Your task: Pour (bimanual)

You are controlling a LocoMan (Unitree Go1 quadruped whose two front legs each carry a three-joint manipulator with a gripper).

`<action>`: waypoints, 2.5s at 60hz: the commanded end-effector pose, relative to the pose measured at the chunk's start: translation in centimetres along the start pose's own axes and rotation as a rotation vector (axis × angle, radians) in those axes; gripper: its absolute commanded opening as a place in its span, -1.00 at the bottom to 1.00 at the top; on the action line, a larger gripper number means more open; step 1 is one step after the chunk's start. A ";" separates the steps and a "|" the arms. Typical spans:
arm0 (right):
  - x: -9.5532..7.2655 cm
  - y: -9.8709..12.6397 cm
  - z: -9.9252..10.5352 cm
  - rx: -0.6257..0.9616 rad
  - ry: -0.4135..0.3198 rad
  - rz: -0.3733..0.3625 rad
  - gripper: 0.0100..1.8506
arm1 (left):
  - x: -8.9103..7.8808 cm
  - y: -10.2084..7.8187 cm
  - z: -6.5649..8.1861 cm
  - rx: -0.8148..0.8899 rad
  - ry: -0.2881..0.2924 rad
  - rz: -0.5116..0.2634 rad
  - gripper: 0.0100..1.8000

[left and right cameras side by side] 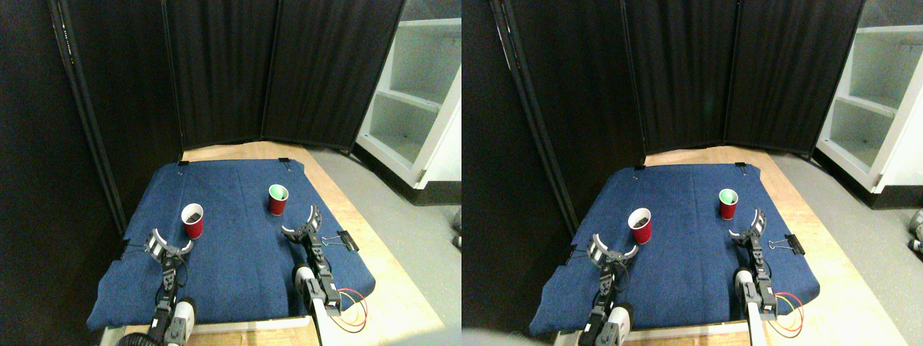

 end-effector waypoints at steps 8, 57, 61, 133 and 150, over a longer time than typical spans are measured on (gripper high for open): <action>1.0 -0.2 0.2 0.121 -0.037 -0.024 0.05 | -0.1 -1.0 -0.1 -0.105 -0.006 -0.002 -0.02; 2.9 0.2 -1.9 0.554 -0.004 -0.100 -0.19 | 0.1 -2.8 -2.8 -0.343 0.038 0.036 0.03; 2.9 0.2 -2.0 0.520 0.002 -0.102 -0.10 | 0.4 -2.6 -3.2 -0.366 0.036 0.054 0.02; 6.4 -0.5 -3.2 0.532 0.031 -0.166 0.49 | 3.1 -1.5 -4.6 -0.414 0.022 0.081 0.40; 7.2 -0.5 -3.7 0.617 0.026 -0.182 0.48 | 3.1 -1.7 -4.9 -0.394 0.017 0.089 0.31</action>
